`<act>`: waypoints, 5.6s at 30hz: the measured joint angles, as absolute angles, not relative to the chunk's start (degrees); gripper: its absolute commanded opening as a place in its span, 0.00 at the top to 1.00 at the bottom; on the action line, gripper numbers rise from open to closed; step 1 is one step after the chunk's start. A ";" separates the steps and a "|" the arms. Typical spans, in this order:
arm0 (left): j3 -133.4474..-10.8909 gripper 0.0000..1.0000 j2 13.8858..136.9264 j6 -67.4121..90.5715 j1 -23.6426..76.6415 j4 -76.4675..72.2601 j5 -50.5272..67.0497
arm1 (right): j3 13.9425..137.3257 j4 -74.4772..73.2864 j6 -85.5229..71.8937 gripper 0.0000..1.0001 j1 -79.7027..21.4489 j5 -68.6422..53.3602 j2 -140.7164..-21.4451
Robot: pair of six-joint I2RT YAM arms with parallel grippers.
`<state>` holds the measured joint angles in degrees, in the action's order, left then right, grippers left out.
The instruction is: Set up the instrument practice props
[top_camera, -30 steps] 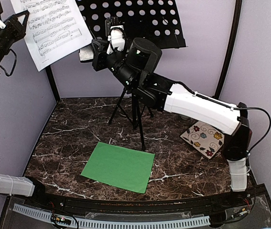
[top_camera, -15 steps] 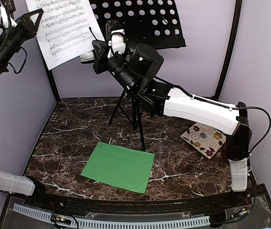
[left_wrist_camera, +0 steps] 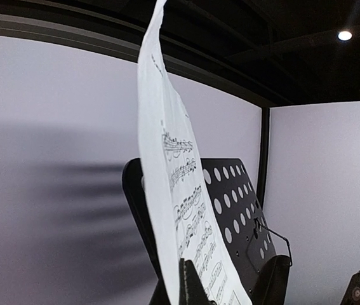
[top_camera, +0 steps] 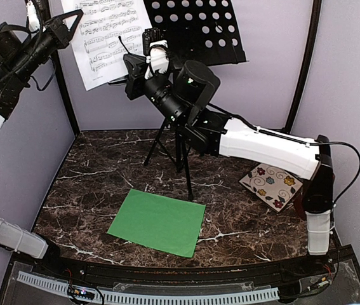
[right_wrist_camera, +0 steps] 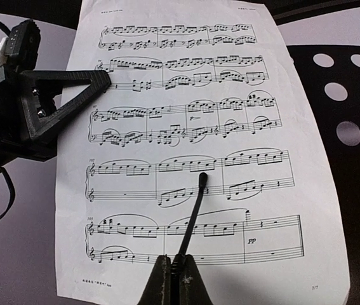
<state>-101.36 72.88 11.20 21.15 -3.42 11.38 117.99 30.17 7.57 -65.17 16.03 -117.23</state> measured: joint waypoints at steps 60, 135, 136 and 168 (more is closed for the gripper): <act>-119.83 0.71 89.32 14.55 18.72 3.36 27.00 | 112.36 36.93 10.26 0.86 -65.01 13.74 -115.48; -59.59 0.72 106.41 19.97 22.98 -20.40 24.32 | 50.63 26.48 -17.10 0.14 -47.27 -3.22 -100.42; -60.05 0.73 107.35 19.97 23.03 -20.51 24.51 | 51.18 26.92 -17.28 0.14 -47.03 -3.51 -101.67; -75.94 0.79 121.23 19.33 22.06 -14.70 23.66 | 59.40 39.97 -22.85 0.72 -48.21 -10.66 -114.89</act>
<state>-75.94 121.23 19.33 22.06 -14.70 23.66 59.40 39.97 -22.85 -48.21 -10.66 -114.89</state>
